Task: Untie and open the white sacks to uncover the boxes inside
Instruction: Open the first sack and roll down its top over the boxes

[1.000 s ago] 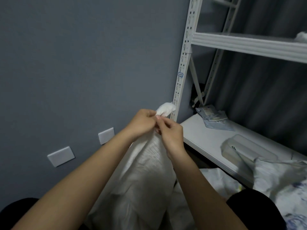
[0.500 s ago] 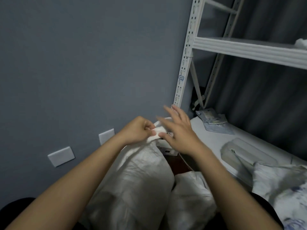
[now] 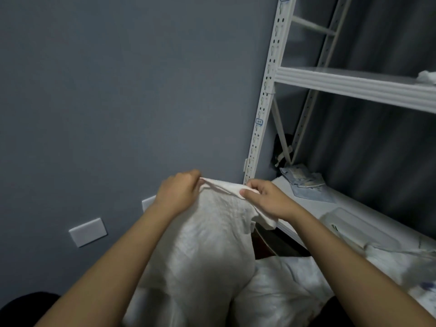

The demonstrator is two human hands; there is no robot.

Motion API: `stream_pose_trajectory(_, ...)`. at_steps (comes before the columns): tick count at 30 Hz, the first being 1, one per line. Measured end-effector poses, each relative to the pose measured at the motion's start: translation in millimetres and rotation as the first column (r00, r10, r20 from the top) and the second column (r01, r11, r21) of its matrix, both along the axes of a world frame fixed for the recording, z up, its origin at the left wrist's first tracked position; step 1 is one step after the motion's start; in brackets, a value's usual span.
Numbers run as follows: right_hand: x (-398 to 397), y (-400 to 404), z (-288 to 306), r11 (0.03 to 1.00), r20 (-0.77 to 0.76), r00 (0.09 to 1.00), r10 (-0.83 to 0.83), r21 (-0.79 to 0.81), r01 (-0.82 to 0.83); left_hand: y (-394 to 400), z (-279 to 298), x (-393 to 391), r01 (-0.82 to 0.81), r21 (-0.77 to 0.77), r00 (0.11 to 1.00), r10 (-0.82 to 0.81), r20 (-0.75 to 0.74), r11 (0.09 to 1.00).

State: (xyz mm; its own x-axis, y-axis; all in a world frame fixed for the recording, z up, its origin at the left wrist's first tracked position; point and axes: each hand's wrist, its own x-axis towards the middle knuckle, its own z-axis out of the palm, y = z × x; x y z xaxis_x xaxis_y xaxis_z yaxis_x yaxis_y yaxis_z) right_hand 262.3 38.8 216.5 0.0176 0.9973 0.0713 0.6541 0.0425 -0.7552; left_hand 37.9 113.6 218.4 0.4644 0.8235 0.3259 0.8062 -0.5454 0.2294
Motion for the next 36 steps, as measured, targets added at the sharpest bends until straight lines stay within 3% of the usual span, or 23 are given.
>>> stream_pose_trajectory(3, -1, -4, -8, 0.992, 0.036, 0.996, -0.087, 0.1, 0.083, -5, -8, 9, 0.188, -0.246, 0.978, -0.156, 0.141, 0.951)
stream_pose_trajectory(6, 3, -15, -14, 0.985, 0.056, 0.993, -0.103, 0.147, 0.094, -4, -16, 10, 0.229, -0.299, 0.972, -0.2, 0.123, 0.927)
stream_pose_trajectory(8, 9, -24, -17, 0.984, 0.18, 0.981, -0.067, 0.176, 0.035, 2, -18, 9, 0.273, -0.351, 0.957, -0.215, 0.196, 0.896)
stream_pose_trajectory(9, 14, -28, -18, 0.979, 0.306, 0.951, -0.044, 0.204, -0.02, 4, -18, 8, 0.312, -0.384, 0.944, -0.236, 0.232, 0.869)
stream_pose_trajectory(11, 24, -34, -21, 0.952, 0.593, 0.805, -0.012, 0.252, -0.171, 6, -20, 7, 0.371, -0.4, 0.924, -0.288, 0.252, 0.838)
stream_pose_trajectory(13, 32, -39, -23, 0.929, 0.738, 0.674, 0.011, 0.243, -0.28, 3, -22, 9, 0.379, -0.348, 0.924, -0.329, 0.195, 0.857)
stream_pose_trajectory(15, 27, -42, -15, 0.952, 0.672, 0.737, 0.073, 0.174, -0.253, -1, -23, 13, 0.39, -0.187, 0.921, -0.377, 0.101, 0.902)
stream_pose_trajectory(17, 13, -38, -7, 0.982, 0.424, 0.893, 0.154, 0.037, -0.187, -7, -22, 18, 0.445, -0.027, 0.894, -0.442, 0.068, 0.895)
stream_pose_trajectory(18, 6, -33, -5, 0.982, 0.367, 0.913, 0.179, -0.008, -0.19, -8, -21, 20, 0.478, 0.008, 0.877, -0.478, 0.054, 0.878)
stream_pose_trajectory(21, -9, -20, -15, 0.976, 0.484, 0.852, 0.2, -0.02, -0.218, -13, -12, 23, 0.51, 0.009, 0.86, -0.51, 0.019, 0.86)
stream_pose_trajectory(23, -8, -20, -23, 0.988, 0.547, 0.836, 0.05, 0.097, -0.123, -9, -8, 16, 0.428, -0.051, 0.903, -0.429, -0.01, 0.902)
stream_pose_trajectory(25, -5, -25, -29, 0.981, 0.506, 0.861, -0.051, 0.186, -0.052, -3, -10, 3, 0.345, -0.111, 0.936, -0.35, -0.027, 0.932)
stream_pose_trajectory(29, -19, -35, -25, 0.981, 0.428, 0.895, 0.123, 0.087, -0.176, -6, -16, -2, 0.41, -0.073, 0.91, -0.413, -0.032, 0.909)
stream_pose_trajectory(32, -28, -27, -28, 0.961, 0.449, 0.885, 0.127, 0.166, -0.222, -10, -9, 9, 0.503, -0.112, 0.861, -0.508, -0.022, 0.857)
stream_pose_trajectory(34, -27, -23, -30, 0.916, 0.629, 0.776, -0.037, 0.331, -0.225, -6, -7, 8, 0.48, -0.271, 0.875, -0.477, 0.08, 0.834)
stream_pose_trajectory(36, -24, -27, -32, 0.893, 0.717, 0.683, -0.137, 0.388, -0.228, -2, -10, 1, 0.401, -0.373, 0.913, -0.4, 0.082, 0.837)
